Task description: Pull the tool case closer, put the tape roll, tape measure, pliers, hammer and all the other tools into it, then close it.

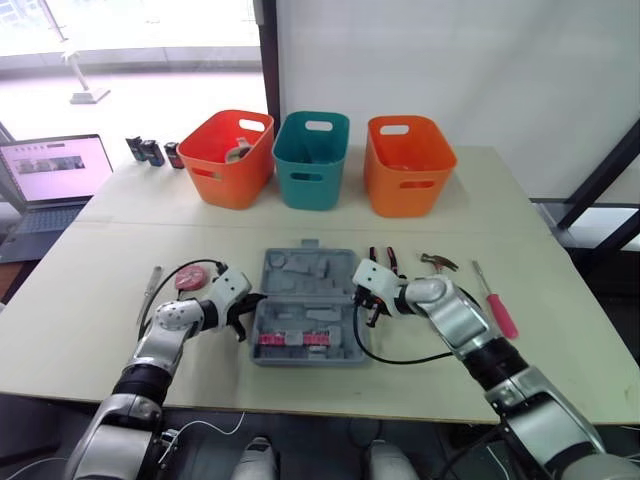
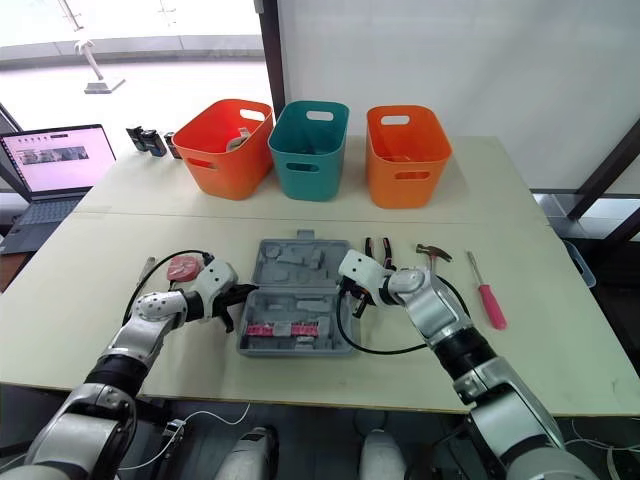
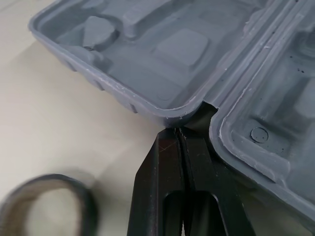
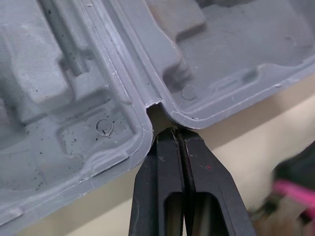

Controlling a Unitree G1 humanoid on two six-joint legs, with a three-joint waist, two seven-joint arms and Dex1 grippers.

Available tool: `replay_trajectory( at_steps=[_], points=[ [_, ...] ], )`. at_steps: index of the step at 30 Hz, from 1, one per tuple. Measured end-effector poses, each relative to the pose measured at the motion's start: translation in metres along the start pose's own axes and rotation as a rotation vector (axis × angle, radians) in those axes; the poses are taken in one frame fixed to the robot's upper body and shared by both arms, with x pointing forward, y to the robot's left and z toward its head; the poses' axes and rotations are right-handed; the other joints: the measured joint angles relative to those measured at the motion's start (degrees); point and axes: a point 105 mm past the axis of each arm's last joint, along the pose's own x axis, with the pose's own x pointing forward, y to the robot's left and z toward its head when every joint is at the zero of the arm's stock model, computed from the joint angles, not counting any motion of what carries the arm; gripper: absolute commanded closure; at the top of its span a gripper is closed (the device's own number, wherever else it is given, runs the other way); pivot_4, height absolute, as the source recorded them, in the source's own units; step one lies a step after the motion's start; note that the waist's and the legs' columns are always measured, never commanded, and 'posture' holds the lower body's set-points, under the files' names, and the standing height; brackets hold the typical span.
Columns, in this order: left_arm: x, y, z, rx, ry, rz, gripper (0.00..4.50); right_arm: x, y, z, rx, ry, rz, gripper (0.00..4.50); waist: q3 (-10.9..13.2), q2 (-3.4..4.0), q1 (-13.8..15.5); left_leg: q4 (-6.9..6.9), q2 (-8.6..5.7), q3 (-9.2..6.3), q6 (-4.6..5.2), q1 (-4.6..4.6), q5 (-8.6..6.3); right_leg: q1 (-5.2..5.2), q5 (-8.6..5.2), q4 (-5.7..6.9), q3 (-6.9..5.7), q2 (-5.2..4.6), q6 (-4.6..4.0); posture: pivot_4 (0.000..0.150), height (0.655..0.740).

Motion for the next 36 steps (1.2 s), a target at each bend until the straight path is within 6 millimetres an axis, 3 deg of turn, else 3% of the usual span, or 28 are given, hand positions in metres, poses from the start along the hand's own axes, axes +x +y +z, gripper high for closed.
replay_trajectory(
  at_steps=[9, 15, 27, 36],
  points=[
    [-0.027, -0.040, -0.014, -0.019, 0.030, -0.072, 4.44, -0.023, 0.052, -0.017, 0.068, 0.030, 0.042, 4.43, -0.07, 0.04, -0.08, -0.01, 0.01, 0.01, 0.03, 0.08, -0.05, 0.08, -0.06, -0.06, 0.00, 0.00, -0.13, 0.150, 0.7400],
    [-0.043, -0.059, -0.020, -0.059, 0.061, -0.102, 4.44, -0.031, 0.069, -0.021, 0.116, 0.049, 0.043, 4.43, -0.10, 0.05, -0.07, 0.01, 0.02, 0.02, 0.01, 0.11, -0.06, 0.10, -0.12, -0.12, 0.00, -0.02, -0.36, 0.150, 0.7400],
    [-0.049, -0.067, -0.021, -0.072, 0.071, -0.117, 4.44, -0.039, 0.082, -0.026, 0.172, 0.066, 0.062, 4.43, -0.11, 0.03, 0.13, 0.01, 0.02, 0.02, 0.00, 0.06, -0.06, 0.05, -0.16, -0.20, 0.00, -0.05, -0.43, 0.150, 0.7400],
    [-0.046, -0.066, -0.019, -0.068, 0.069, -0.119, 4.44, -0.037, 0.076, -0.027, 0.170, 0.067, 0.038, 4.43, -0.12, 0.03, 0.19, 0.08, 0.01, 0.02, 0.00, 0.06, -0.07, -0.02, -0.19, -0.27, 0.00, -0.06, -0.38, 0.150, 0.7400]
  ],
)
